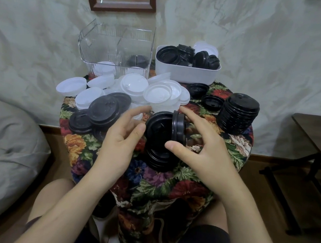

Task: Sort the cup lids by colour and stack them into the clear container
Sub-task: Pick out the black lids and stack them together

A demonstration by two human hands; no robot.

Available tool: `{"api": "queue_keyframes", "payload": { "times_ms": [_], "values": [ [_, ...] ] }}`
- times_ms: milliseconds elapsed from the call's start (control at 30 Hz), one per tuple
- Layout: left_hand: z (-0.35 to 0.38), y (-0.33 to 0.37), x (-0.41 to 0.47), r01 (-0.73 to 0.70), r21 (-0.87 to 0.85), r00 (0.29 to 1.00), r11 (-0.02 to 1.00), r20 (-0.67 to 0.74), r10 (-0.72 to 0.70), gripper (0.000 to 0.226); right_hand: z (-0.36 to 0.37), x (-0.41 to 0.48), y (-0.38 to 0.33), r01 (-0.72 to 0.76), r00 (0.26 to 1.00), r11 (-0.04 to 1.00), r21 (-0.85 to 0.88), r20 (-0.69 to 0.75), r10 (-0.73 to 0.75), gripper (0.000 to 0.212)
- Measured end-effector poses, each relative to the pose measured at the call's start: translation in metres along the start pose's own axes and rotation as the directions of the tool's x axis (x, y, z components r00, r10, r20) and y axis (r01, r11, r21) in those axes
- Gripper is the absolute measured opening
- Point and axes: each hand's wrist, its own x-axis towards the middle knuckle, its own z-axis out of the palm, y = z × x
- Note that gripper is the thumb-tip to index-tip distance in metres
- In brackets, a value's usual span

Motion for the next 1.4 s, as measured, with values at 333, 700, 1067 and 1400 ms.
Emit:
{"api": "queue_keyframes", "payload": {
  "times_ms": [333,700,1067,1400],
  "values": [
    [0.001,-0.016,0.002,0.115,0.211,0.993,0.971,-0.015,-0.115,0.034,0.002,0.001,0.025,-0.112,0.994,0.989,0.094,0.022,0.110,0.076],
    [0.002,-0.022,-0.003,0.126,0.284,0.992,0.951,-0.022,-0.125,0.030,0.000,0.000,0.031,-0.135,0.990,0.967,0.215,0.060,0.125,0.062],
    [-0.004,-0.018,-0.020,0.078,0.423,0.984,0.903,0.111,-0.137,0.047,-0.006,-0.014,0.027,-0.047,0.999,0.999,-0.016,0.023,0.048,0.068],
    [-0.006,-0.020,-0.022,0.077,0.436,0.984,0.897,0.114,-0.140,0.057,-0.004,-0.019,0.021,-0.045,0.998,0.993,-0.110,0.049,0.051,0.074]
  ]
}}
